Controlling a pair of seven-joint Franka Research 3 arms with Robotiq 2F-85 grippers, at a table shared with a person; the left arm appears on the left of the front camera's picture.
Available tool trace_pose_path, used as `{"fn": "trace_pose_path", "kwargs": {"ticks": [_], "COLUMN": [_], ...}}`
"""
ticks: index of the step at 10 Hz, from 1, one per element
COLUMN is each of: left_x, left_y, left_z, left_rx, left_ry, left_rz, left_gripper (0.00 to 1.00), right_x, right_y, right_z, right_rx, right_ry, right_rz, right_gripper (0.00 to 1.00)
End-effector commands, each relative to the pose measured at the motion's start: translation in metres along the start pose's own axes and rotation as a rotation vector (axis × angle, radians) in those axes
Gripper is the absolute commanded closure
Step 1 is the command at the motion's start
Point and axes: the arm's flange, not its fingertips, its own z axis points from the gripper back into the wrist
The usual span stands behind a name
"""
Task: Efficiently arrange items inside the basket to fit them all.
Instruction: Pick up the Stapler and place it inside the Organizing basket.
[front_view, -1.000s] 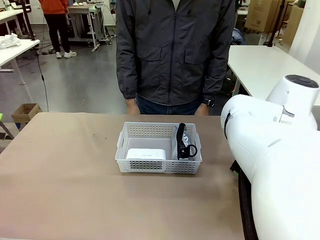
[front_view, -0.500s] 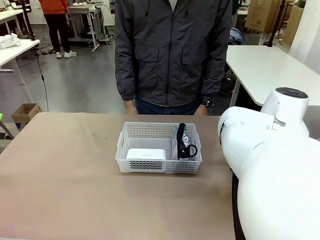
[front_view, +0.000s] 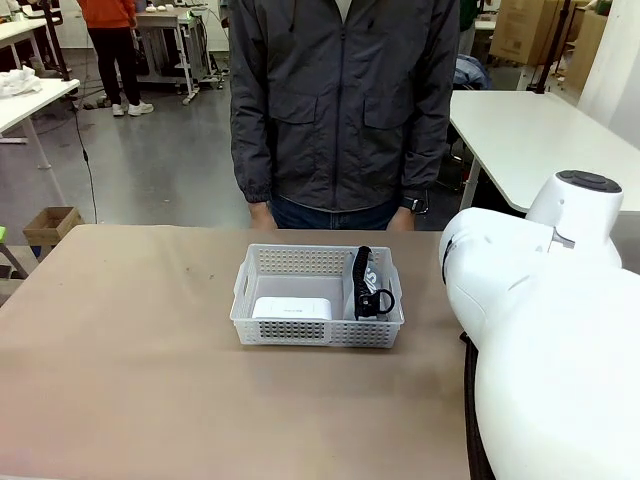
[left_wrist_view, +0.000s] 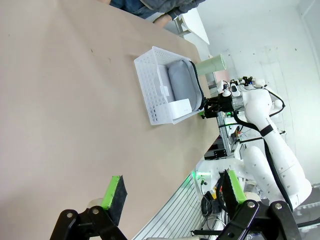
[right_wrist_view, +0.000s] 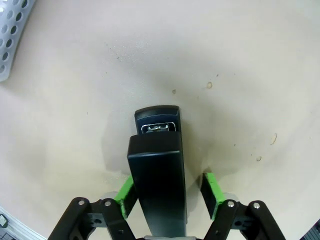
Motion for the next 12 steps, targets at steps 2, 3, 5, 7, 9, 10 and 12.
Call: {"fn": "trace_pose_path", "kwargs": {"ticks": [2, 3, 5, 7, 9, 10, 12], "left_x": [-0.002, -0.002, -0.002, -0.002, -0.002, -0.002, -0.002], "left_y": [-0.004, -0.004, -0.004, -0.004, -0.004, -0.004, -0.004], "left_z": [0.002, 0.002, 0.002, 0.002, 0.002, 0.002, 0.002], "left_rx": [-0.007, -0.007, -0.007, -0.007, -0.007, -0.007, -0.007], "left_ry": [0.005, 0.005, 0.005, 0.005, 0.005, 0.005, 0.005], "left_rz": [0.008, 0.008, 0.008, 0.008, 0.008, 0.008, 0.008], "left_gripper": [0.00, 0.00, 0.00, 0.00, 0.00, 0.00, 0.00], "right_x": [0.002, 0.003, 0.006, 0.007, 0.007, 0.005, -0.012], "right_y": [-0.007, -0.006, -0.008, -0.009, -0.009, -0.011, -0.014], "right_z": [-0.008, -0.008, -0.009, -0.011, -0.009, -0.003, 0.042], "right_rx": [0.023, 0.018, 0.019, 0.021, 0.017, 0.011, 0.110], "right_ry": [0.008, 0.014, 0.025, 0.034, 0.037, 0.021, -0.127], "right_rz": [0.005, 0.010, 0.009, 0.007, 0.006, -0.001, -0.046], "right_gripper": [1.00, 0.92, 1.00, 1.00, 1.00, 1.00, 1.00]}}
